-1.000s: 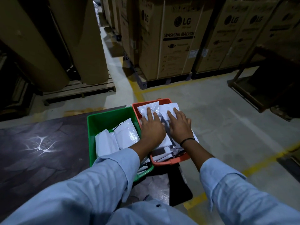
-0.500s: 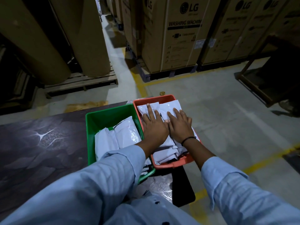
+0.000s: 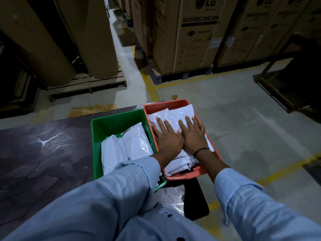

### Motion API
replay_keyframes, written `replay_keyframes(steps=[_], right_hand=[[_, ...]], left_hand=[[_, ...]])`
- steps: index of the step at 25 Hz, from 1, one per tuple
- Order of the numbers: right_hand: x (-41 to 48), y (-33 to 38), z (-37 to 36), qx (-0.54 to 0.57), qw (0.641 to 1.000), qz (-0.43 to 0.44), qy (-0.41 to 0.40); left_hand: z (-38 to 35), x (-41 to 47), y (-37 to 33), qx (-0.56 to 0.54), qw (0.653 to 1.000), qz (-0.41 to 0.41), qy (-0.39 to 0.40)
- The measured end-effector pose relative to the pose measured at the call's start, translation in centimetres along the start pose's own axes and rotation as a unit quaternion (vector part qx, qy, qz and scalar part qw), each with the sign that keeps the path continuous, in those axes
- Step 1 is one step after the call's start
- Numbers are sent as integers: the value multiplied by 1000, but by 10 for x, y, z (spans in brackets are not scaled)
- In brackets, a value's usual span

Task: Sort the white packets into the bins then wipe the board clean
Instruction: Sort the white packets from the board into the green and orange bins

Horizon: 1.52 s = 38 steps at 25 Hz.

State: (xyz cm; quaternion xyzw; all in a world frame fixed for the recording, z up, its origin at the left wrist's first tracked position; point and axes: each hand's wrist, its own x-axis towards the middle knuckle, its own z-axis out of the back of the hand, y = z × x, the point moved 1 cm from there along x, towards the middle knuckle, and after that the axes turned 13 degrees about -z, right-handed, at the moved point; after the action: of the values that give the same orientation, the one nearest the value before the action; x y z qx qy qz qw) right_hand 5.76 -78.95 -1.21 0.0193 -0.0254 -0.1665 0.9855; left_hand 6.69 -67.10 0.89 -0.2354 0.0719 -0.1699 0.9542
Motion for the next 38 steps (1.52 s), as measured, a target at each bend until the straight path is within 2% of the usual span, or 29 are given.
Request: replay_keyframes(steps=[3,8,11,13,16,19,22,27,38], right_hand=[[-2,1,-3,-9,1000,6,9],[-4,1,-3,-21,999,4,36],[-8,8,5,13,1000,-10,5],[-14,19,14,41,998,-8,-39],[-29,48,23,93,992,51,-71],[-49,85,22,157,982,89,-52],[-70,113,19,188,979,71,-15],[-79,122,19,153,987,43,5],[-83,143,11,4,998,56,-22]], left_hand=[[1,3,2,19,997,-56,39],[16,-1,7,12,995,-97,-6],[39,-9,20,16,992,-114,-45],[55,-16,37,14,990,-112,-79],[77,-38,72,7,990,-90,-110],[91,-65,109,16,993,-56,-99],[94,-95,143,44,995,-31,-83],[93,-130,183,62,998,5,-26],[106,-138,218,148,988,-35,10]])
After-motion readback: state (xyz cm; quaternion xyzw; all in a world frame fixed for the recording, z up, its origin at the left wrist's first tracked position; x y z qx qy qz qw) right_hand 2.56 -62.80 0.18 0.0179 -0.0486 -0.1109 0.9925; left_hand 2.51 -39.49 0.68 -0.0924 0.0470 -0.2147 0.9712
